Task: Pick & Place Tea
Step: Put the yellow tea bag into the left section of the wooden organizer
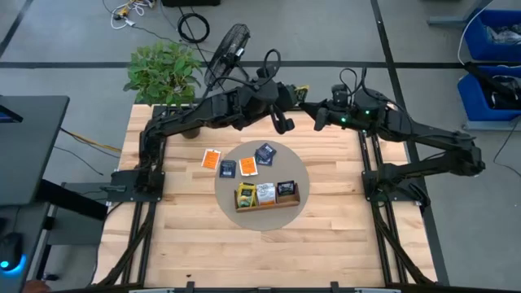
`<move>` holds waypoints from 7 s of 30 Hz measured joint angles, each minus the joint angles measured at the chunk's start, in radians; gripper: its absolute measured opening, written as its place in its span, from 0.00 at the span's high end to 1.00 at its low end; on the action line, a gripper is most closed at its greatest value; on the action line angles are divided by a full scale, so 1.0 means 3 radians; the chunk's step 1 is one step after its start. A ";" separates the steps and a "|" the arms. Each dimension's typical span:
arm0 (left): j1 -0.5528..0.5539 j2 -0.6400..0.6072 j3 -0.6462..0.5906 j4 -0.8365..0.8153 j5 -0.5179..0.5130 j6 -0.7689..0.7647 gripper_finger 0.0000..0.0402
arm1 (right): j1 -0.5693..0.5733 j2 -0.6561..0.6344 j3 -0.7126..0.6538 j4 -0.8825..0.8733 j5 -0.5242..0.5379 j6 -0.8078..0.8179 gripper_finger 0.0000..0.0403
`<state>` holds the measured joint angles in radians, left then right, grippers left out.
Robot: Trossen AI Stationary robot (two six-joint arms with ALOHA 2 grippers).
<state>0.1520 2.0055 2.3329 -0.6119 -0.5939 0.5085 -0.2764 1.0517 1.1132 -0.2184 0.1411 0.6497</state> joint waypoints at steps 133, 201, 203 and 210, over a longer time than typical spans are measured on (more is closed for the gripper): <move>-0.0384 -0.0178 -0.0770 -0.0973 0.1248 -0.1932 1.00 | 0.0211 0.0853 0.1875 -0.3217 0.0005 -0.2119 0.55; -0.2139 -0.1681 -0.5085 0.5080 -0.1182 -0.1425 1.00 | 0.0656 0.1627 0.1872 -0.1889 -0.1842 -0.2020 0.58; -0.2168 -0.1681 -0.5085 0.4932 -0.1153 -0.1492 1.00 | 0.0675 0.1627 0.1872 -0.1891 -0.1843 -0.2018 0.58; -0.2271 -0.1679 -0.5502 0.4800 -0.1261 -0.2464 1.00 | 0.0674 0.1626 0.1872 -0.1971 -0.1801 -0.2019 0.58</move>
<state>-0.5292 1.5017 0.6822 0.8282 -0.9721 -0.2306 -0.0741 1.5394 1.6749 -0.8099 -0.3993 0.0442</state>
